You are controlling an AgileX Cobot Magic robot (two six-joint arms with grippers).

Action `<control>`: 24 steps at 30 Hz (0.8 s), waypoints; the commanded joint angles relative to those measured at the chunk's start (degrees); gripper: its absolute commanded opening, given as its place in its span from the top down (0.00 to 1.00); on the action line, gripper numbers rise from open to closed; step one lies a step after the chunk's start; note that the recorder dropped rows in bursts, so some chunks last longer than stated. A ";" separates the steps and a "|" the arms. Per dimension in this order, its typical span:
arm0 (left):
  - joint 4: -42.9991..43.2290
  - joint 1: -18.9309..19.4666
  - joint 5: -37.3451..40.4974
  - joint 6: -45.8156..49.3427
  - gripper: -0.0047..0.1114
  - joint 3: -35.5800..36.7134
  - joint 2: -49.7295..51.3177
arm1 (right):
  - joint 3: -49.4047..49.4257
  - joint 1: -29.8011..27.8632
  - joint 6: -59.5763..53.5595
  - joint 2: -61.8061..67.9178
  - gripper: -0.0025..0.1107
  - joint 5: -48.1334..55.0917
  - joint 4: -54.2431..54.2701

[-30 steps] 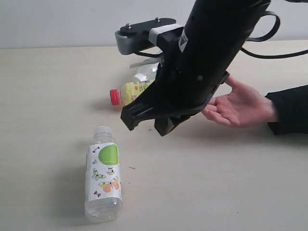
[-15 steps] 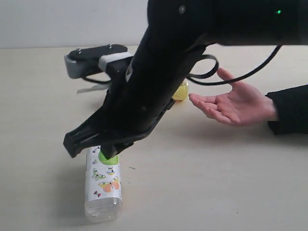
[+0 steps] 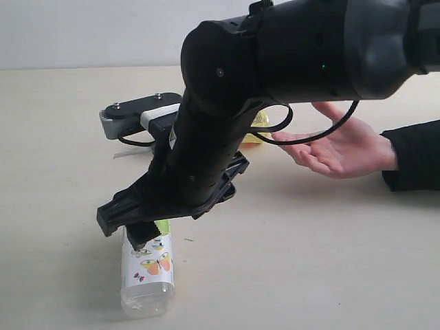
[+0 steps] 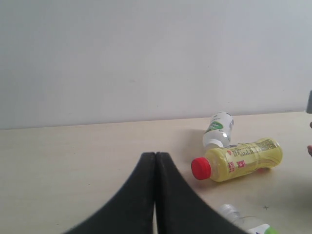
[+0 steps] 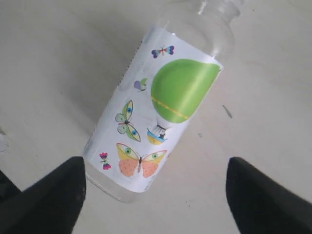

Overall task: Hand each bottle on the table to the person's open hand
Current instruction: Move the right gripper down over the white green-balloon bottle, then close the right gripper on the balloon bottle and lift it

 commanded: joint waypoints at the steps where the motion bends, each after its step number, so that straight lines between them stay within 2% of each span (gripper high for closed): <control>1: -0.34 0.09 -0.16 0.08 0.96 0.13 -0.38 | -0.39 0.06 2.59 0.16 0.26 -6.65 1.06; 7: -0.34 0.09 -0.16 0.08 0.96 0.13 -0.38 | -0.39 0.06 10.56 4.93 0.26 -11.42 -3.33; 13: -0.34 0.09 -0.16 0.08 0.96 0.13 -0.38 | -0.39 0.06 10.56 7.50 0.26 -14.80 -2.38; 24: -0.34 0.09 -0.16 0.08 0.96 0.13 -0.38 | -0.39 1.19 10.45 7.86 0.26 -14.07 -2.34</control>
